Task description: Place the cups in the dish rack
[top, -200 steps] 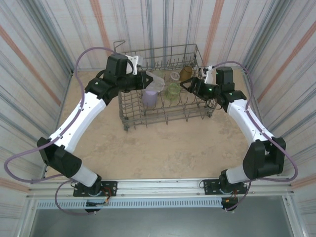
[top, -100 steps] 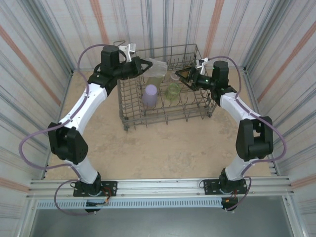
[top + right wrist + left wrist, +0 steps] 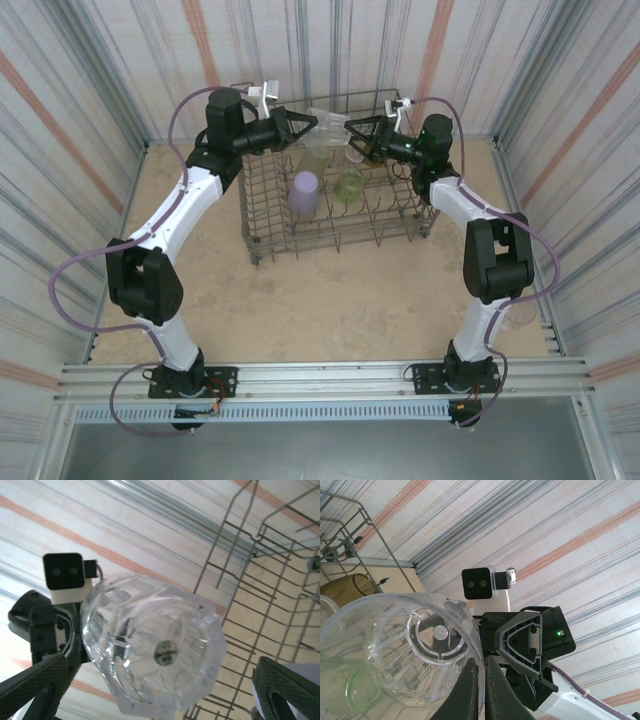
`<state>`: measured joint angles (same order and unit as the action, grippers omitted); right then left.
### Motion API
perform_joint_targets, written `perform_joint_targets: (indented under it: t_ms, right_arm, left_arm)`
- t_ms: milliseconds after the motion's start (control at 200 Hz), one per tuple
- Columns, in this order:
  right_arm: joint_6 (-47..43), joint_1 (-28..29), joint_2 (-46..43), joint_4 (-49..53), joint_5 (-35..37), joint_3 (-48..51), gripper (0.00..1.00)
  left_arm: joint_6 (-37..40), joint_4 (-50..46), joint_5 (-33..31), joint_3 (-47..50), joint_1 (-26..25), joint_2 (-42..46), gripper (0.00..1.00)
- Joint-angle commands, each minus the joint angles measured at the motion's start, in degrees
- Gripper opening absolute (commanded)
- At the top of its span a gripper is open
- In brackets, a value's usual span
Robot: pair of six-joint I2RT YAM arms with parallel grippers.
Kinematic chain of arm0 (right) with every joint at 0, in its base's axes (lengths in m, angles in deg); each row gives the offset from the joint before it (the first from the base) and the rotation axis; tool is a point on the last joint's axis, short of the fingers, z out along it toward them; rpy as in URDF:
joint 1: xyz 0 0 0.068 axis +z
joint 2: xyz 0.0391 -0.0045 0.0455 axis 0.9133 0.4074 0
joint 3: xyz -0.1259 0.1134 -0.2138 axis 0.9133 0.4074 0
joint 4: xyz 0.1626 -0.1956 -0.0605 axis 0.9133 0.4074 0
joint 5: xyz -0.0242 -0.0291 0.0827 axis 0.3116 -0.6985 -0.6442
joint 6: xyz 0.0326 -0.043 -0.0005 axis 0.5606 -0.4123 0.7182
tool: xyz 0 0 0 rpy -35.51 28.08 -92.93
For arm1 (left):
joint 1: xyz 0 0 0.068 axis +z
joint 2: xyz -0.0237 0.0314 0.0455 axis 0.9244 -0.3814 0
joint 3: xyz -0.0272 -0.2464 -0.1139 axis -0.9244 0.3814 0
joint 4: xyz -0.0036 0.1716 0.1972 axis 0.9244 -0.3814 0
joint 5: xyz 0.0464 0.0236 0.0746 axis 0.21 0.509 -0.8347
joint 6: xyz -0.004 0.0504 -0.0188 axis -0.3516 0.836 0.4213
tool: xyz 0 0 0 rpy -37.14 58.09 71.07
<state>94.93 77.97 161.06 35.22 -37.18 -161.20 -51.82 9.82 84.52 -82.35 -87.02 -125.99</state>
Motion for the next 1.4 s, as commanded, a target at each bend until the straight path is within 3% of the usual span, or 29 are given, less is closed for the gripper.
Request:
perform_joint_targets:
  t_ms: [0, 180, 476, 681, 957, 1067, 1217, 1393]
  right_arm:
    - [3.8, 0.7, 1.7, -6.0, -1.5, -2.5, 0.99]
    - [7.7, 1.3, 2.8, -10.5, -1.2, -3.2, 1.00]
    - [15.8, 1.6, 5.3, -20.9, -1.3, -4.4, 0.83]
    - [16.7, 1.9, 5.5, -22.5, -0.9, -4.9, 0.78]
    - [15.5, 1.9, 5.5, -21.2, -1.4, -5.7, 0.56]
    - [11.9, 2.3, 5.4, -17.0, -2.7, -6.6, 0.42]
    - [6.4, 3.1, 5.0, -12.0, -4.0, -7.9, 0.41]
    - [-4.0, 3.3, 4.9, -2.6, -6.8, -10.4, 0.41]
  left_arm:
    - [-1.9, 5.2, 2.2, 0.0, 0.4, -0.3, 0.00]
    - [-2.8, 6.1, 3.0, -0.2, 0.4, -0.9, 0.00]
    - [-3.5, 6.6, 3.4, 0.3, 0.4, -1.2, 0.00]
    - [-3.3, 6.2, 3.8, 0.5, 0.4, -1.4, 0.00]
    - [-2.2, 5.1, 4.2, 1.4, 0.4, -0.9, 0.00]
    - [-1.3, 3.8, 3.9, 1.9, 0.5, -0.4, 0.00]
    - [0.8, 1.0, 3.3, 2.1, 0.5, 0.4, 0.07]
    - [3.0, -3.9, 1.2, 2.0, 1.1, 2.4, 0.26]
